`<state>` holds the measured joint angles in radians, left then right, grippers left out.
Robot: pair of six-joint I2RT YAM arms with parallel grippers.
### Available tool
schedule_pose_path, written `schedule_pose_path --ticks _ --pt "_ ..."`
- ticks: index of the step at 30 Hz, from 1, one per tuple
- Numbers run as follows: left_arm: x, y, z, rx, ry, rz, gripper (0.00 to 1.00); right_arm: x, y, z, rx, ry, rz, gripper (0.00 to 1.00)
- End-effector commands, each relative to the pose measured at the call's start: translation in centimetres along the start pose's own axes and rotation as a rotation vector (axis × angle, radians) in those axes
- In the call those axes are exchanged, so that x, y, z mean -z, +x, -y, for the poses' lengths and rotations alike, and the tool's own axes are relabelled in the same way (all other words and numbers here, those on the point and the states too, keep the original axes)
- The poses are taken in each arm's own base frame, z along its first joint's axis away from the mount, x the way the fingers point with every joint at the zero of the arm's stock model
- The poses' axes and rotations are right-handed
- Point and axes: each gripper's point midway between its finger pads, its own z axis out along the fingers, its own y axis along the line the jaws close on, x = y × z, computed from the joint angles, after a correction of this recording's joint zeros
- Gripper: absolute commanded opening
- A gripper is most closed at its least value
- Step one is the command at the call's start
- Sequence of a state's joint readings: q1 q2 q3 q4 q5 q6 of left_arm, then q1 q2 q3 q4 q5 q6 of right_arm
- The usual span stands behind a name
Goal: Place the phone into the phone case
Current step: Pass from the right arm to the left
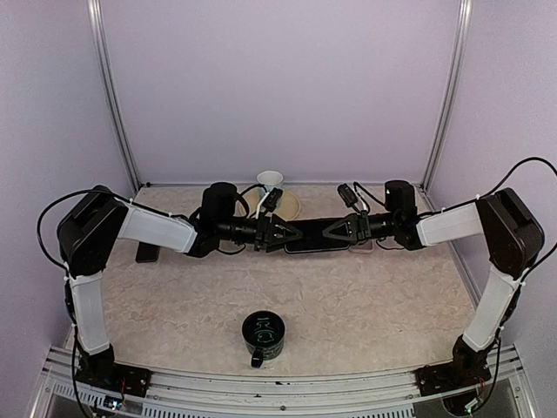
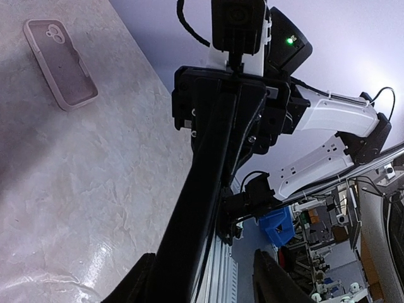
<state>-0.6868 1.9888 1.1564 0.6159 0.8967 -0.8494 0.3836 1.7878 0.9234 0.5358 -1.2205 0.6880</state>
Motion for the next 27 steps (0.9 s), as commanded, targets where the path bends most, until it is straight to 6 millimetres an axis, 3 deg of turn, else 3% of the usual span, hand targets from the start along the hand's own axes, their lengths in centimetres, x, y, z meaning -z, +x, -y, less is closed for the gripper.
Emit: schedule_pose_path --ticks 1,7,11,13,20,27 --pt "-0.2 -0.4 1.8 -0.056 0.041 -0.010 0.44 0.8 -2.5 -2.4 0.107 -0.022 0.050 0.00" --pt "-0.2 -0.2 1.9 -0.054 0.049 -0.017 0.25 0.9 -2.6 -2.4 0.108 -0.019 0.054 0.00" --pt "-0.3 0.0 2.0 -0.049 0.061 -0.025 0.19 0.9 -2.6 -2.3 0.111 -0.011 0.053 0.00" --pt "-0.3 0.0 2.2 -0.047 0.071 -0.025 0.19 0.9 -2.6 -2.2 0.114 -0.004 0.054 0.00" --pt "-0.3 0.2 2.4 -0.044 0.082 -0.034 0.35 0.9 -3.0 -2.4 0.122 -0.004 0.055 0.00" --pt "-0.3 0.6 2.1 -0.038 0.077 -0.043 0.34 0.9 -3.3 -2.5 0.128 -0.007 0.057 0.00"
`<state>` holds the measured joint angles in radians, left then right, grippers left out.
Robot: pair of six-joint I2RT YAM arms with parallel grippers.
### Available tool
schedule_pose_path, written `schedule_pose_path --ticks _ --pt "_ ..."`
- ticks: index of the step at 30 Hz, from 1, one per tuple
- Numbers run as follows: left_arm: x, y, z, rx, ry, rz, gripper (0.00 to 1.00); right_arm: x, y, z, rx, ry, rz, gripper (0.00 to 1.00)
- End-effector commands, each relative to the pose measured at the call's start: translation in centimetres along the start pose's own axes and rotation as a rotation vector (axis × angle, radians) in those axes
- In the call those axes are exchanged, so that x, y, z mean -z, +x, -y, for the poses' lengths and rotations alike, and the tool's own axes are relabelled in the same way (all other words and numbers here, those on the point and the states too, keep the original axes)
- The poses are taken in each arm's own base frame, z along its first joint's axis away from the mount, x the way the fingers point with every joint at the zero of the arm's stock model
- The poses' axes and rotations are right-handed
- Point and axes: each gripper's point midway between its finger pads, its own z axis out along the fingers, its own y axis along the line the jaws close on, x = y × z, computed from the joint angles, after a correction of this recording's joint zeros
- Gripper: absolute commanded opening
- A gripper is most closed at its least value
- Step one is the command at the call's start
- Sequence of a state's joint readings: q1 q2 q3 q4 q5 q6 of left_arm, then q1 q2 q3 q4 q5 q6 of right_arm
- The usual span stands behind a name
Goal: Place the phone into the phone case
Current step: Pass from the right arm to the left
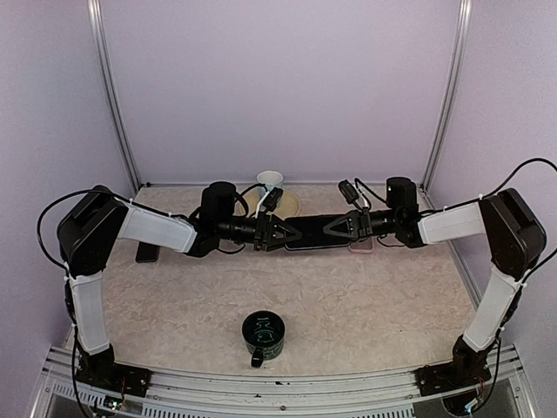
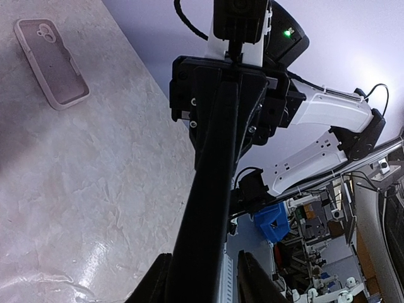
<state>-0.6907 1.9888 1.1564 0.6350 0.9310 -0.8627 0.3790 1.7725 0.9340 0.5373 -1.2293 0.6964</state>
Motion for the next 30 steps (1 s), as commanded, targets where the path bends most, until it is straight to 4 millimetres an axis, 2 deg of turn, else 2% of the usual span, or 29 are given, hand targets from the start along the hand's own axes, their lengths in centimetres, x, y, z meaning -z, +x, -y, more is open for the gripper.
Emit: schedule_pose_path --ticks 1,4,7,14,18,19,22,24,26,30 --pt "-0.2 0.3 1.3 -0.035 0.042 -0.023 0.34 0.7 -2.8 -1.7 0.112 0.003 0.051 0.00" --pt "-0.2 0.3 1.4 -0.038 0.043 -0.026 0.34 0.8 -3.0 -1.8 0.110 -0.001 0.057 0.00" --pt "-0.3 0.4 1.5 -0.040 0.047 -0.030 0.27 0.9 -3.2 -1.7 0.105 -0.006 0.061 0.00" --pt "-0.3 0.1 1.6 -0.046 0.045 -0.030 0.00 0.8 -3.2 -1.4 0.101 0.003 0.057 0.00" --pt "-0.3 -0.1 1.8 -0.053 0.046 -0.022 0.00 0.8 -3.2 -1.1 0.098 0.020 0.053 0.00" --pt "-0.3 -0.2 1.8 -0.057 0.041 -0.017 0.00 0.8 -3.2 -1.0 0.095 0.023 0.052 0.04" --pt "0.5 -0.9 1.7 -0.081 0.020 0.023 0.00 0.8 -3.0 -0.7 0.072 0.030 0.047 0.33" --pt "1.5 -1.8 2.1 -0.109 0.019 0.069 0.00 0.8 -2.7 -0.8 0.058 0.022 0.038 0.45" --pt "2.7 -2.7 2.5 -0.124 0.022 0.111 0.00 0.9 -2.4 -0.9 0.048 0.021 0.034 0.52" --pt "4.2 -3.7 3.5 -0.153 0.029 0.157 0.00 0.9 -1.6 -0.8 0.028 0.023 0.023 0.55"
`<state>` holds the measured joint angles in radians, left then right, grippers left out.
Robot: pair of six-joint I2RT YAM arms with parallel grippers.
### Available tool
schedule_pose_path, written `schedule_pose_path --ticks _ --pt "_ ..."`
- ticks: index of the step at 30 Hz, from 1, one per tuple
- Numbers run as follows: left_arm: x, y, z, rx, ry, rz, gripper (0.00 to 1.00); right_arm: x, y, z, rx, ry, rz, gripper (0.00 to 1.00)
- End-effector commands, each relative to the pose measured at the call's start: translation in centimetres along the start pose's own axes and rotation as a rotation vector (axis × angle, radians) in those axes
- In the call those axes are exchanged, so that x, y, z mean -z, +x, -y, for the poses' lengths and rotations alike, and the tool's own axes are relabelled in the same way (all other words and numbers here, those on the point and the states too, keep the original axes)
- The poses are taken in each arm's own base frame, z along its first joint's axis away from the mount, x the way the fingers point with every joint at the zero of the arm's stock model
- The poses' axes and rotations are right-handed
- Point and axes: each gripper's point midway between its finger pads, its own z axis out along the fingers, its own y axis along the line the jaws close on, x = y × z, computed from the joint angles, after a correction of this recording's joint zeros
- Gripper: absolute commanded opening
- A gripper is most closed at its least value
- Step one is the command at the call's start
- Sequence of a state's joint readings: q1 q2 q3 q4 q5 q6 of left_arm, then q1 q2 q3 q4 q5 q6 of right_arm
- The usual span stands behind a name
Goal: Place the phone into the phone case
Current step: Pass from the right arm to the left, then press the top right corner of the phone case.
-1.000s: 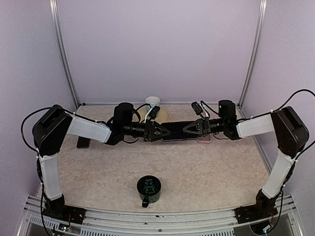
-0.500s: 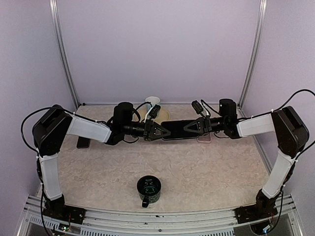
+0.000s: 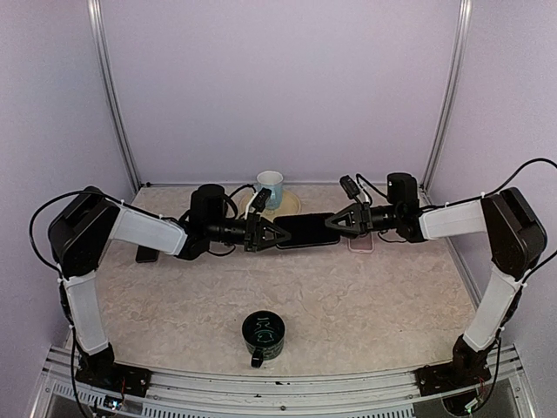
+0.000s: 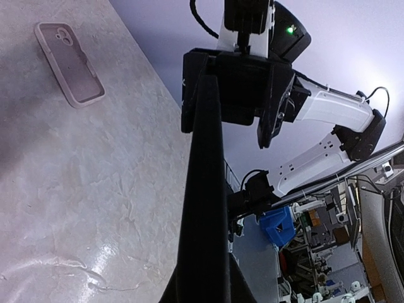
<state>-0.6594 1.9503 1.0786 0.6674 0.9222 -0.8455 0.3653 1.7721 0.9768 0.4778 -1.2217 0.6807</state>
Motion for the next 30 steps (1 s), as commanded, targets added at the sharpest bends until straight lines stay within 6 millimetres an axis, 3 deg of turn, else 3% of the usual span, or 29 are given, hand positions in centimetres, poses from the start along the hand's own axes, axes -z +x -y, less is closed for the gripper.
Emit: schedule_pose_path --ticks 1,8,14,19,27,30 --pt "2.5 -4.1 4.3 -0.147 0.058 0.135 0.00 0.6 -0.3 -0.8 0.026 0.005 0.012 0.55" --pt "3.1 -4.6 5.2 -0.165 0.081 0.165 0.00 0.6 0.6 -0.2 0.000 0.004 0.012 0.53" --pt "3.1 -4.3 4.9 -0.163 0.079 0.157 0.00 0.5 -0.1 -0.9 0.001 -0.035 0.020 0.47" --pt "3.1 -4.1 4.7 -0.162 0.067 0.153 0.00 0.4 -0.7 -1.0 -0.013 -0.048 0.028 0.37" --pt "3.1 -3.9 4.0 -0.165 0.033 0.151 0.00 0.3 -0.7 -0.9 -0.031 -0.063 0.023 0.11" --pt "3.2 -3.9 3.8 -0.160 0.026 0.153 0.00 0.3 -0.5 -1.1 -0.018 -0.072 0.017 0.07"
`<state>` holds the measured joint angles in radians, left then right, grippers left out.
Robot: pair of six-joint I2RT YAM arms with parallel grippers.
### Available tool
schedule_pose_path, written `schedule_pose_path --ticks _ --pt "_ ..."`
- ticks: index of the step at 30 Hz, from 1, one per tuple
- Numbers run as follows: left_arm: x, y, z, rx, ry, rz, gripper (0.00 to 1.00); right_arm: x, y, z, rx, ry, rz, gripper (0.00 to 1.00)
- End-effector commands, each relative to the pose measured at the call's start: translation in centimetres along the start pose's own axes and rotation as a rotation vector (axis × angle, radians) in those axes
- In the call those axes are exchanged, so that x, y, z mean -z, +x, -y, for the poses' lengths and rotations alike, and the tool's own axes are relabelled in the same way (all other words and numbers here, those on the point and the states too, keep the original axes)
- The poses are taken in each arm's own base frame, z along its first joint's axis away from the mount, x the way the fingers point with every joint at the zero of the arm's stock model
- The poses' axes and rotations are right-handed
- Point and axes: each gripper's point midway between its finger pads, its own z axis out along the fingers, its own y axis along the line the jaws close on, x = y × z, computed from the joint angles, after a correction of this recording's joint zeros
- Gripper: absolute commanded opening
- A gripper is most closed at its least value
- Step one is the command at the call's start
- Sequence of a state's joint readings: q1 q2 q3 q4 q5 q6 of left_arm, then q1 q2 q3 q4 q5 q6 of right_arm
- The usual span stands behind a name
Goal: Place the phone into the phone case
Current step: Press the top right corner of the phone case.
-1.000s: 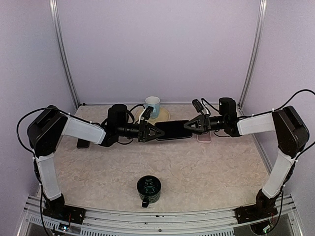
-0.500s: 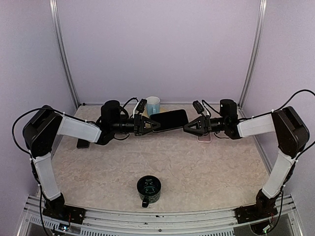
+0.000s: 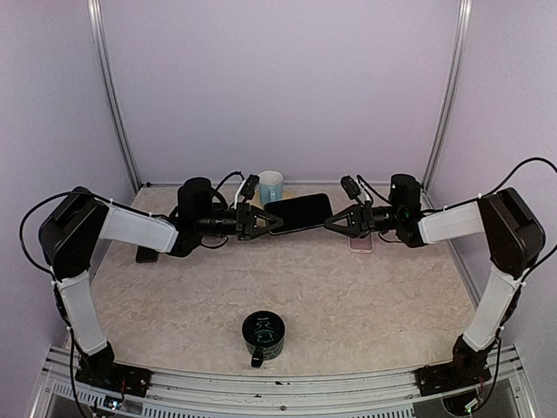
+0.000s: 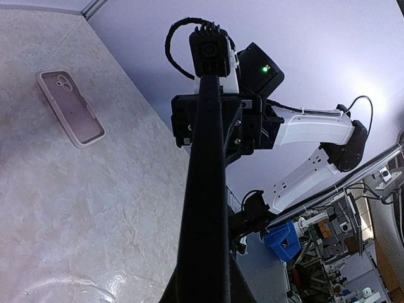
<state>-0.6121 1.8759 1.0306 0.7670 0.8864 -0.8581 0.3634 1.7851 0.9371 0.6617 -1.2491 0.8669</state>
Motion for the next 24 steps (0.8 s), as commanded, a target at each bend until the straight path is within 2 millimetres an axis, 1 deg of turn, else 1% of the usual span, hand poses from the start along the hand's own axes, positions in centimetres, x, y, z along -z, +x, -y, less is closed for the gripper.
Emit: schedule_pose_path --ticks 1,6,9,13,19,21,24 --pt "0.5 -1.2 1.7 -0.073 0.016 0.040 0.00 0.2 -0.4 -0.6 0.052 -0.030 -0.006 0.06" --pt "1.7 -1.5 1.0 -0.016 0.028 0.079 0.00 0.7 -0.2 -1.8 0.123 -0.065 -0.009 0.05" --pt "2.5 -1.4 0.7 0.017 0.047 0.102 0.00 1.0 -0.5 -2.2 0.140 -0.069 -0.005 0.08" --pt "3.1 -1.2 -0.1 0.032 0.018 0.119 0.00 1.5 -0.7 -2.2 0.140 -0.068 0.003 0.18" --pt "4.2 -1.2 -0.8 0.042 -0.042 0.145 0.00 1.9 -0.9 -1.8 0.125 -0.044 0.026 0.44" --pt "4.7 -1.2 -1.1 0.044 -0.061 0.154 0.00 2.1 -1.0 -1.5 0.119 -0.031 0.036 0.49" --pt "5.6 -1.6 -1.5 0.045 -0.100 0.189 0.00 2.3 -1.3 -1.0 0.113 -0.008 0.048 0.52"
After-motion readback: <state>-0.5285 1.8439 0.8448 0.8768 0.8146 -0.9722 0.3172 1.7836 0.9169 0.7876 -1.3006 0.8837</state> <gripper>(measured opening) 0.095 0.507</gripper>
